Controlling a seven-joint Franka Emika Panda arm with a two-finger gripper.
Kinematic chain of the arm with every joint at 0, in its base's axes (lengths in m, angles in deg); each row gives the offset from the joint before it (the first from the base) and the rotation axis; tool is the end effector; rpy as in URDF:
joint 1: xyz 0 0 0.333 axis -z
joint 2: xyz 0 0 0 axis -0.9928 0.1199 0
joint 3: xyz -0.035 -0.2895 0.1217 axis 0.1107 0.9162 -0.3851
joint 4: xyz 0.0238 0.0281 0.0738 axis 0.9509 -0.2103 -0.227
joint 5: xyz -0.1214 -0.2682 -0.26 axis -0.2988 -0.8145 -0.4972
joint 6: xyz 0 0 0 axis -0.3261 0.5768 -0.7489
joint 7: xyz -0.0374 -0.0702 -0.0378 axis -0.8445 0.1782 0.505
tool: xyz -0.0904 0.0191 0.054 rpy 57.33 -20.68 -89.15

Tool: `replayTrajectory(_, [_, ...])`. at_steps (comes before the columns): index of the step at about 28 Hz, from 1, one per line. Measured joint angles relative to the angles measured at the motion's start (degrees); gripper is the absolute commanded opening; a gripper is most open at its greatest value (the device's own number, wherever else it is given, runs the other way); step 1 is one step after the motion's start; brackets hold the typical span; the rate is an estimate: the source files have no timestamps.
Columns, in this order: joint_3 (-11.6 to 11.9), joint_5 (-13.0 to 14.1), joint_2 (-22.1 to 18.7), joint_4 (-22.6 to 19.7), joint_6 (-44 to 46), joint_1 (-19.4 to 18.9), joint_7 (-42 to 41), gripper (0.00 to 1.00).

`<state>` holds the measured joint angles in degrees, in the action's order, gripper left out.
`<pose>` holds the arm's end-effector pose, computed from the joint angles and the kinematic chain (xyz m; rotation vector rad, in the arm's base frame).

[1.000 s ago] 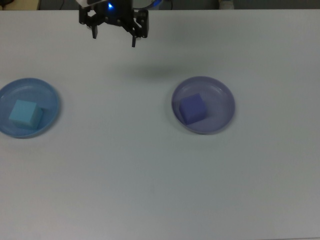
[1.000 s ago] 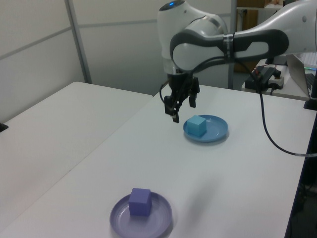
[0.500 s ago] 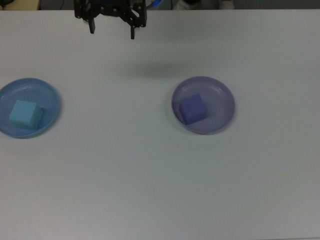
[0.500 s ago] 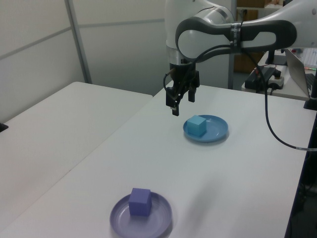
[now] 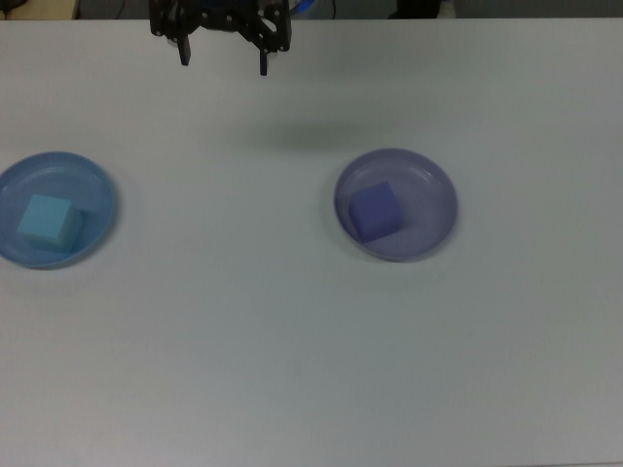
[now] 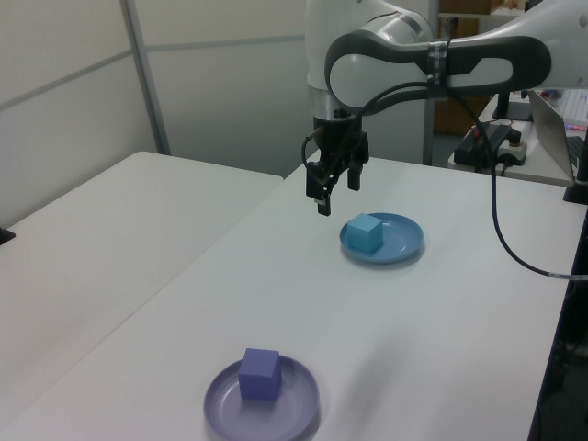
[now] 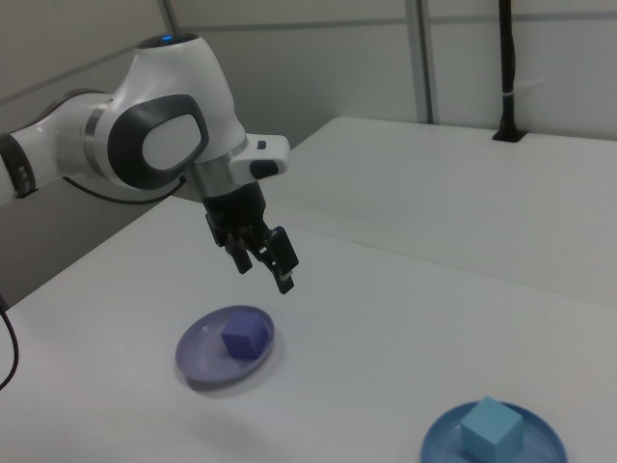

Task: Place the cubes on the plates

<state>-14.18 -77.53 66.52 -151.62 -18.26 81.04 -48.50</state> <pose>0.5626 0.0157 0.5848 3.0965 -0.0826 0.0908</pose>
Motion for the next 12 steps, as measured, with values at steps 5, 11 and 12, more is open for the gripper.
replayTrajectory(5, [0.00,0.07,0.00,0.02,0.00,-0.01,-0.55,1.00])
replayTrajectory(11, [0.08,0.78,0.00,0.37,0.00,-0.01,-0.68,1.00])
replayTrajectory(12, [0.12,0.88,0.01,0.51,0.00,-0.01,-0.70,1.00])
